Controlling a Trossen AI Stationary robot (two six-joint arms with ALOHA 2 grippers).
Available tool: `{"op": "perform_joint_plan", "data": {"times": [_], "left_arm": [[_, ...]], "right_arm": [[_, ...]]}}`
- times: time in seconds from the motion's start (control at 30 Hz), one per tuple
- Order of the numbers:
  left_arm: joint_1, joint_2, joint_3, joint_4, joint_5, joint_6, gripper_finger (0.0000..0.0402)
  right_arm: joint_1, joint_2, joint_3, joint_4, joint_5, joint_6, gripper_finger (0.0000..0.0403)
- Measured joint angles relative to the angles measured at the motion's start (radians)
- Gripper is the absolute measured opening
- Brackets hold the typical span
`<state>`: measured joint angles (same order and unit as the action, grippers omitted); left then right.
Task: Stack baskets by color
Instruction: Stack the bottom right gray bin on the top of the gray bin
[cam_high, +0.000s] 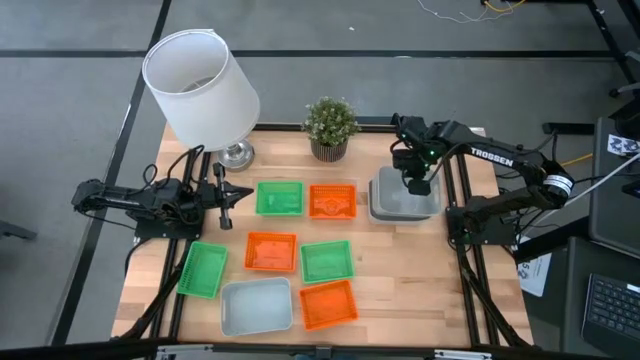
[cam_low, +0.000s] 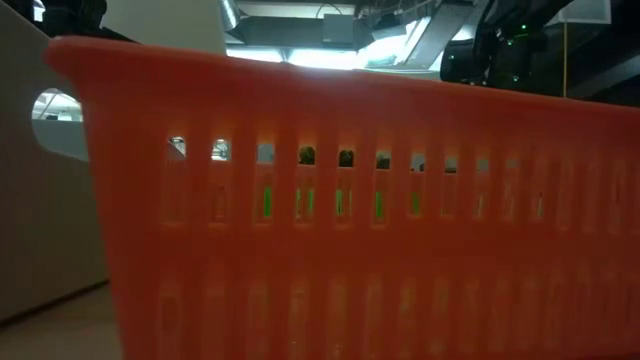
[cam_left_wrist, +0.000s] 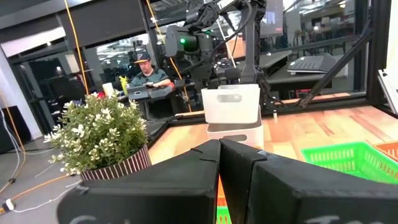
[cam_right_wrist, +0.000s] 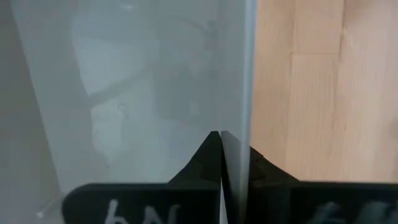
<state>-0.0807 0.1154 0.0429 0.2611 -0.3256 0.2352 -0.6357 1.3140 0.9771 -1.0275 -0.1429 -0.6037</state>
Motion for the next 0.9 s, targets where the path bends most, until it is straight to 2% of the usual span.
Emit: {"op": "perform_joint_plan", "data": {"times": [0.2,0.4,0.6,0.9], "left_arm": [[0.0,0.0,0.0,0.0,0.0,0.0,0.0],[0.0,0.0,0.0,0.0,0.0,0.0,0.0],[0.0,0.0,0.0,0.0,0.0,0.001,0.0],[0.0,0.0,0.0,0.0,0.0,0.001,0.0]], "right_arm": [[0.0,0.0,0.0,-0.008,0.001,0.0,0.0022],[0.0,0.0,0.0,-0.008,-0.003,-0.001,0.0026],[0.0,0.0,0.0,-0.01,-0.114,-0.004,0.0027],[0.0,0.0,0.0,-0.031,-0.113,-0.005,0.0028]]}}
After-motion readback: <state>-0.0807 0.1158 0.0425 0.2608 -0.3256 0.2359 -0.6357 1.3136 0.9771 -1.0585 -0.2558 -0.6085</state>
